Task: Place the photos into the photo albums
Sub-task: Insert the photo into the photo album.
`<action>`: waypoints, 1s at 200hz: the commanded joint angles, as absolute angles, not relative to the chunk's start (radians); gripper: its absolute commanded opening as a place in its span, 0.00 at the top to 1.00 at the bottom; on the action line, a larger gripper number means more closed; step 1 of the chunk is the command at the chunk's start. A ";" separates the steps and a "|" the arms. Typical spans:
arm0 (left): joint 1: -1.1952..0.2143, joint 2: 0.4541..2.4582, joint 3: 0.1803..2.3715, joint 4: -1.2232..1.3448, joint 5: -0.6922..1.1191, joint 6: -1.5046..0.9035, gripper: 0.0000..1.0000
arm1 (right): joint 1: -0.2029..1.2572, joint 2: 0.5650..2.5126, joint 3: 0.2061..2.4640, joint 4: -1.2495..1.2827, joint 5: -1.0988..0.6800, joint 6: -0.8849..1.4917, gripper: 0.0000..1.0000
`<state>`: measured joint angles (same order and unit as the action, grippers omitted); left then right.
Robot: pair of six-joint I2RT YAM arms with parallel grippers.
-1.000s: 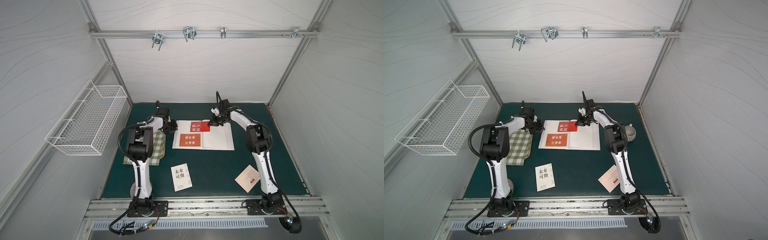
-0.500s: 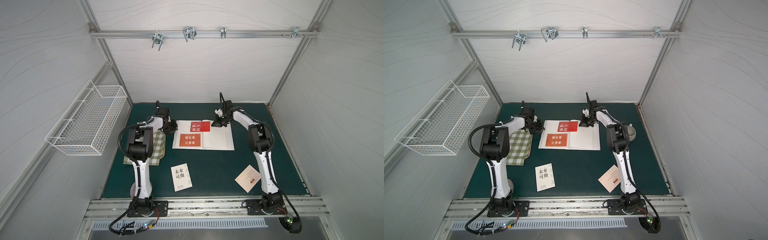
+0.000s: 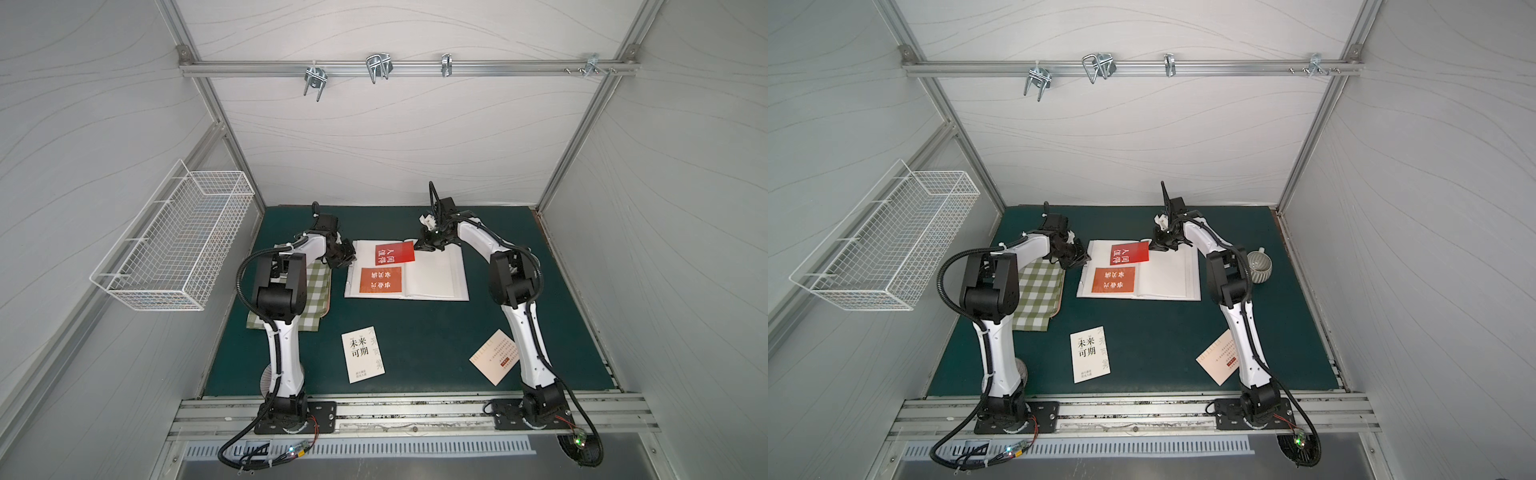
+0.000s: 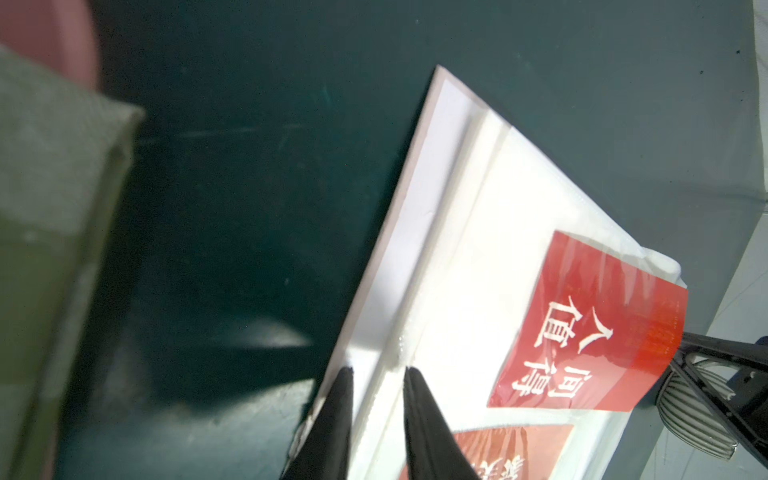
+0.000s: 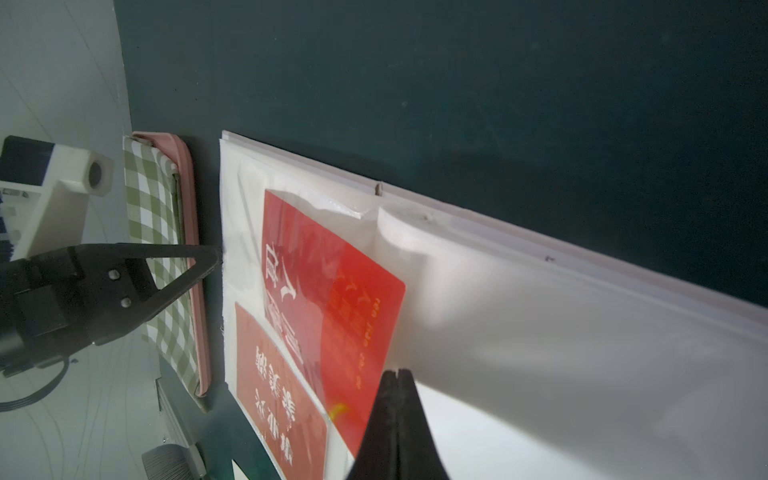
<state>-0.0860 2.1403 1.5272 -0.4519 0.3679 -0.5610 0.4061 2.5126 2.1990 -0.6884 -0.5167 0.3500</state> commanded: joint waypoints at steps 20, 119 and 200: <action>-0.087 2.153 1.520 -0.431 0.366 -0.585 0.74 | 0.437 2.556 2.235 -0.667 -0.558 0.393 0.98; -0.059 2.114 1.487 -0.387 0.388 -0.629 0.74 | 0.471 2.614 2.227 -0.531 -0.644 0.485 0.92; -0.039 2.090 1.477 -0.381 0.381 -0.635 0.74 | 0.478 2.613 2.233 -0.533 -0.649 0.486 0.84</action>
<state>-0.0509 2.1277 1.4857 -0.3912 0.3897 -0.6178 0.4709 2.6034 2.2185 -0.5236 -0.6365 0.4957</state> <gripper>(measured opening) 0.259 0.143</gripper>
